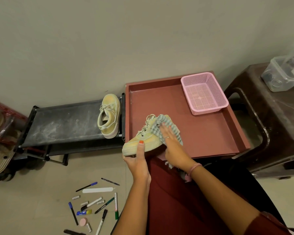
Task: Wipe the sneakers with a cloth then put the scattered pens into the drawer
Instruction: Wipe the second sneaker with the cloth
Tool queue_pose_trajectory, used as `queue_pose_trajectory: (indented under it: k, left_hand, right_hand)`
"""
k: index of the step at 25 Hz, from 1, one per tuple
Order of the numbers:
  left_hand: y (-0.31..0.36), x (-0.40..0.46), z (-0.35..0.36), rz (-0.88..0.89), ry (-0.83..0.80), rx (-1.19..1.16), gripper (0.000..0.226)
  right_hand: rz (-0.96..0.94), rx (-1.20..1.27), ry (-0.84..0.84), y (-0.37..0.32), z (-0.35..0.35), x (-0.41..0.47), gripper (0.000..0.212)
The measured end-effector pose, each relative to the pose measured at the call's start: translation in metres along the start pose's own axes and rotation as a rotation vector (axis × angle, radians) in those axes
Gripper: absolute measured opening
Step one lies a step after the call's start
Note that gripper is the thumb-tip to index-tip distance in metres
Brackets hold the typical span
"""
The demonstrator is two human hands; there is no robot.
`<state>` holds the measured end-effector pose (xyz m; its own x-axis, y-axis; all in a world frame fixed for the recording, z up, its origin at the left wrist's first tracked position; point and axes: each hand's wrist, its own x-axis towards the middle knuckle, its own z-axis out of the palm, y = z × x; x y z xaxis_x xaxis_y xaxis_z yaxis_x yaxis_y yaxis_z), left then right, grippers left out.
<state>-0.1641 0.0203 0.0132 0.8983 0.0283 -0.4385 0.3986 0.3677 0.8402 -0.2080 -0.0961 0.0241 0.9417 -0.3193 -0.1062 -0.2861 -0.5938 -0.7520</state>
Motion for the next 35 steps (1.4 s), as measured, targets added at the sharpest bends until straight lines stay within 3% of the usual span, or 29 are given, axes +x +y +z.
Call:
queue_pose_trajectory:
  k: [3, 6, 8, 10, 12, 14, 20, 23, 26, 30, 35]
  left_hand:
    - [0.0, 0.003, -0.002, 0.013, 0.027, 0.063, 0.073]
    - [0.002, 0.001, -0.001, 0.002, 0.075, -0.002, 0.045]
    - [0.004, 0.001, 0.001, -0.042, 0.079, -0.078, 0.044]
    - [0.004, 0.001, 0.002, -0.062, 0.079, -0.099, 0.045]
    - [0.005, 0.001, 0.002, -0.06, 0.084, -0.109, 0.046]
    - [0.004, 0.0, 0.002, -0.064, 0.094, -0.114, 0.048]
    - [0.001, 0.005, 0.001, -0.027, 0.093, -0.092, 0.047]
    - [0.004, 0.003, 0.0, -0.055, 0.103, -0.113, 0.032]
    - [0.005, 0.005, -0.002, -0.095, 0.112, -0.134, 0.028]
    - [0.009, 0.006, -0.007, -0.138, 0.134, -0.187, 0.04]
    - [0.009, 0.004, -0.001, -0.19, 0.111, -0.22, 0.049]
  right_hand:
    - [-0.227, 0.009, -0.082, -0.031, 0.016, -0.024, 0.087]
    - [-0.36, -0.154, -0.012, 0.006, 0.011, -0.023, 0.087]
    - [-0.288, -0.228, 0.033, 0.041, 0.003, -0.009, 0.09]
    - [-0.054, -0.194, 0.055, 0.063, -0.003, 0.012, 0.087]
    - [0.179, -0.074, 0.047, 0.065, -0.006, 0.031, 0.078]
    - [0.261, -0.046, 0.038, 0.056, -0.005, 0.037, 0.081]
    - [-0.212, -0.105, 0.03, -0.003, 0.014, -0.023, 0.092]
    - [-0.112, -0.244, 0.062, 0.03, -0.002, 0.004, 0.094]
    - [0.151, -0.001, -0.056, 0.052, -0.024, 0.038, 0.082]
    - [0.306, 0.396, -0.238, 0.042, -0.055, 0.046, 0.064]
    - [0.346, 0.648, -0.055, 0.034, -0.059, 0.025, 0.063]
